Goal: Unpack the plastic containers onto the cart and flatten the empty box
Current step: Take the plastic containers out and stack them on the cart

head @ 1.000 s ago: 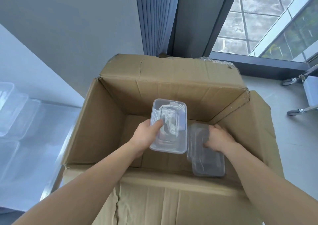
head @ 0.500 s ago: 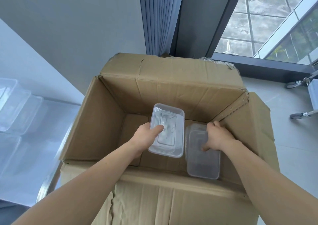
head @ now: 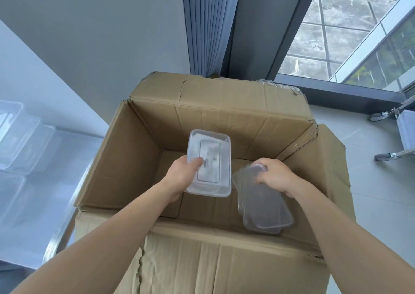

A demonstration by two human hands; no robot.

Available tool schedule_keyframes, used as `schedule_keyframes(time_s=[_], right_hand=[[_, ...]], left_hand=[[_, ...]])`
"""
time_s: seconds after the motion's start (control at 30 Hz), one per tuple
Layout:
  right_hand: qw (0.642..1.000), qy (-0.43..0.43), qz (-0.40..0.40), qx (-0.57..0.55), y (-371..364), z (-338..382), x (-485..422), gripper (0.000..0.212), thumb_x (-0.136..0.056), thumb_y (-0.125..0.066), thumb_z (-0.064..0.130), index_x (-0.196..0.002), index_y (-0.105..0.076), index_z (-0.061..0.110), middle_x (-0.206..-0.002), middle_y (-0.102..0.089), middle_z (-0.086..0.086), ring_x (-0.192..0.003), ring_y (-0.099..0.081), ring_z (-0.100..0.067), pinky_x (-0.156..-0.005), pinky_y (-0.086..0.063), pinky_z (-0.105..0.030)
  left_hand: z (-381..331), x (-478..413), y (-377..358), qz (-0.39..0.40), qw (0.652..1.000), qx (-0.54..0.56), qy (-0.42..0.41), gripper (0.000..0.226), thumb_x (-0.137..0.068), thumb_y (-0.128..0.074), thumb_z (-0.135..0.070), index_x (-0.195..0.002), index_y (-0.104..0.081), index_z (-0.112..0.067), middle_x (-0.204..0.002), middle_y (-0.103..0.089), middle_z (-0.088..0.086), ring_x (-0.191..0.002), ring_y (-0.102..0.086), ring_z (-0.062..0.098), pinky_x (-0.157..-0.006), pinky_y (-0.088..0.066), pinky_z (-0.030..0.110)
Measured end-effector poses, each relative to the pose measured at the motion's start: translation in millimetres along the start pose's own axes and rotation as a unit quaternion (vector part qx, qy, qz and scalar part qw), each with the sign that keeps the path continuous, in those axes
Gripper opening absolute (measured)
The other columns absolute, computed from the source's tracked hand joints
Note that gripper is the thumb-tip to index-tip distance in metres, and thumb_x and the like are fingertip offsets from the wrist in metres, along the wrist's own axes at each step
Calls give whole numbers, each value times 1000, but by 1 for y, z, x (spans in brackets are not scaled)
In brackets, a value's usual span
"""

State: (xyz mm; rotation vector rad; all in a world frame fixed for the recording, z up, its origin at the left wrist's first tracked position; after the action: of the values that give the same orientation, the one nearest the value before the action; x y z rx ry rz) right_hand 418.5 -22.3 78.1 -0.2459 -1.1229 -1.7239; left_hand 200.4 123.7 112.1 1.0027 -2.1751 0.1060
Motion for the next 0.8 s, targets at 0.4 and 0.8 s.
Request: schedule_keyframes(time_s=[0.4, 0.8], right_hand=[[948, 43, -106, -296, 19, 47, 49, 19, -97, -63, 37, -110, -60, 24, -104, -71, -5, -82, -75, -21, -79, -62, -41], [883, 114, -50, -453, -8, 120, 94, 33, -80, -68, 2, -109, -56, 11, -103, -62, -14, -76, -70, -27, -68, -53, -36]], left_hand=[[-28, 28, 27, -17, 996, 21, -84, 16, -66, -62, -31, -66, -57, -16, -72, -52, 9, -69, -53, 24, -73, -52, 48], [-17, 86, 104, -106, 976, 127, -140, 26, -82, -63, -22, -108, -62, -26, -99, -73, 0, -88, -73, 27, -78, -60, 44]])
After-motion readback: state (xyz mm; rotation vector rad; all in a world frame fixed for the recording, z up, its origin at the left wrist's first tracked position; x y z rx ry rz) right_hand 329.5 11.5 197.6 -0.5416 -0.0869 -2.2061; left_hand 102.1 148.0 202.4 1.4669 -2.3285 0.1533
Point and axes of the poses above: each hand's wrist, its own x-axis away from the middle knuckle, its own y-axis out of the back of the hand, z = x × y, the point moved 7 cm from there along -x, towards the middle knuckle
